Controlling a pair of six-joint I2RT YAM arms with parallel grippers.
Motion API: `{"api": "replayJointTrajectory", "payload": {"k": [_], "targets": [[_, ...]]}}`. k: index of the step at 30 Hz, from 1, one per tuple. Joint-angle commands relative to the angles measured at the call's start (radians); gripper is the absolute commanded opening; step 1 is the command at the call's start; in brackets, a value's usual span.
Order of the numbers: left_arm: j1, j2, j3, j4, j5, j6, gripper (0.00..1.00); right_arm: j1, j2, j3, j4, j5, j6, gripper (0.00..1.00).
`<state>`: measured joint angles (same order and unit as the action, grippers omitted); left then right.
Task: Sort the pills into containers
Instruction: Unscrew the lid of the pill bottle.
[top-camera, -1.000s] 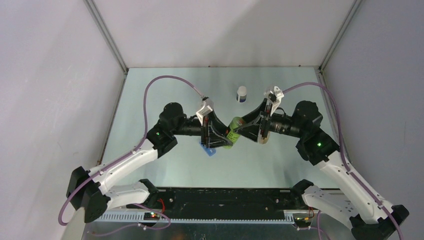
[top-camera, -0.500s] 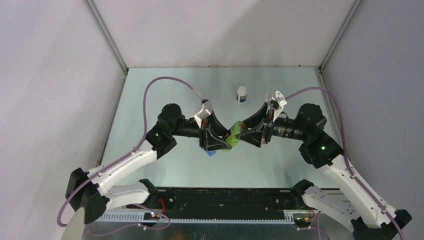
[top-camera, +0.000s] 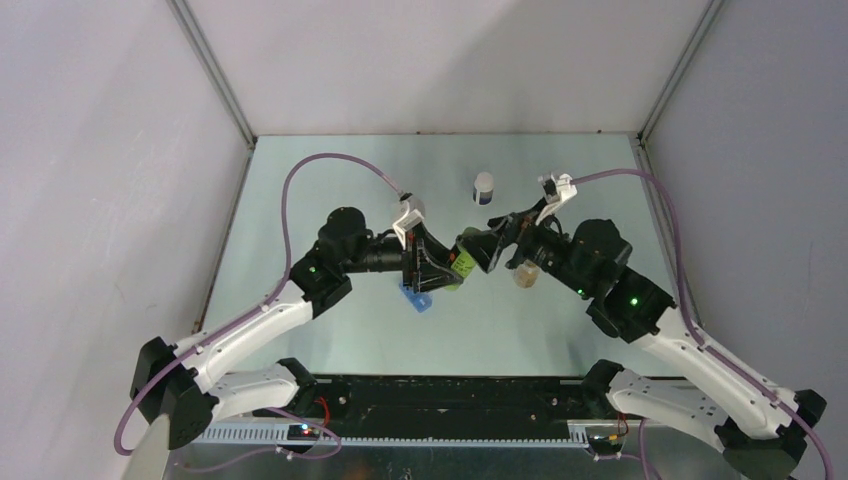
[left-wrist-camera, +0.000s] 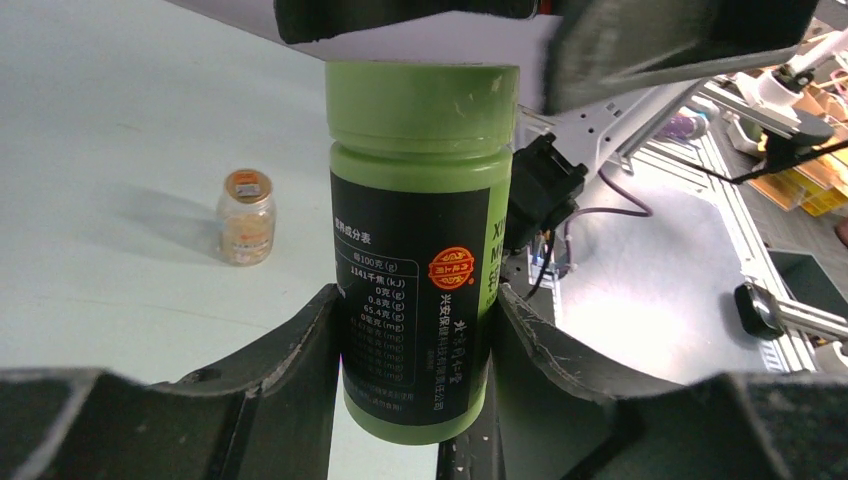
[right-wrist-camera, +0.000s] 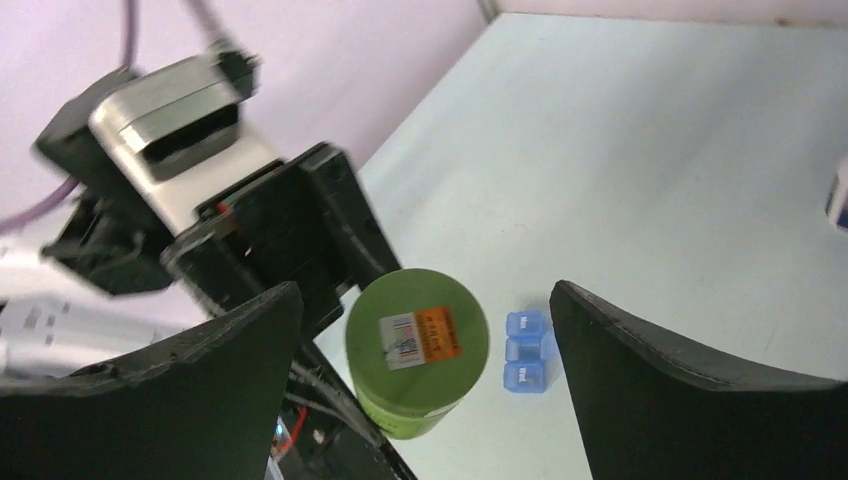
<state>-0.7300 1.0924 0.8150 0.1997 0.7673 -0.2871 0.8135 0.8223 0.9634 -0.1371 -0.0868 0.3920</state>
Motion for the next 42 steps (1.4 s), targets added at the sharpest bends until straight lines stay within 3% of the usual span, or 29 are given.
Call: {"api": "replayJointTrajectory", "payload": {"k": [1,9,17,24,32,37,42], "targets": [[0.004,-0.029,0.019,0.019,-0.08,0.023,0.0,0.034,0.03,-0.002,0.018,0.33,0.207,0.97],[0.003,-0.034,0.012,0.025,-0.145,0.017,0.0,0.035,0.065,-0.002,0.036,0.31,0.314,0.84],[0.004,-0.025,0.012,0.035,-0.162,0.005,0.0,0.038,0.093,-0.002,0.057,0.229,0.33,0.91],[0.003,-0.025,0.01,0.034,-0.161,0.002,0.0,0.037,0.094,-0.002,0.071,0.176,0.321,0.67],[0.003,-0.022,0.009,0.036,-0.149,0.0,0.0,0.008,0.081,0.023,0.029,0.1,0.258,0.5],[0.003,-0.032,0.004,0.031,-0.099,0.011,0.0,-0.091,0.041,0.019,0.014,-0.045,0.106,0.49],[0.003,-0.032,-0.008,0.046,0.011,0.025,0.0,-0.246,0.007,0.001,0.085,-0.447,0.007,0.5]]}}
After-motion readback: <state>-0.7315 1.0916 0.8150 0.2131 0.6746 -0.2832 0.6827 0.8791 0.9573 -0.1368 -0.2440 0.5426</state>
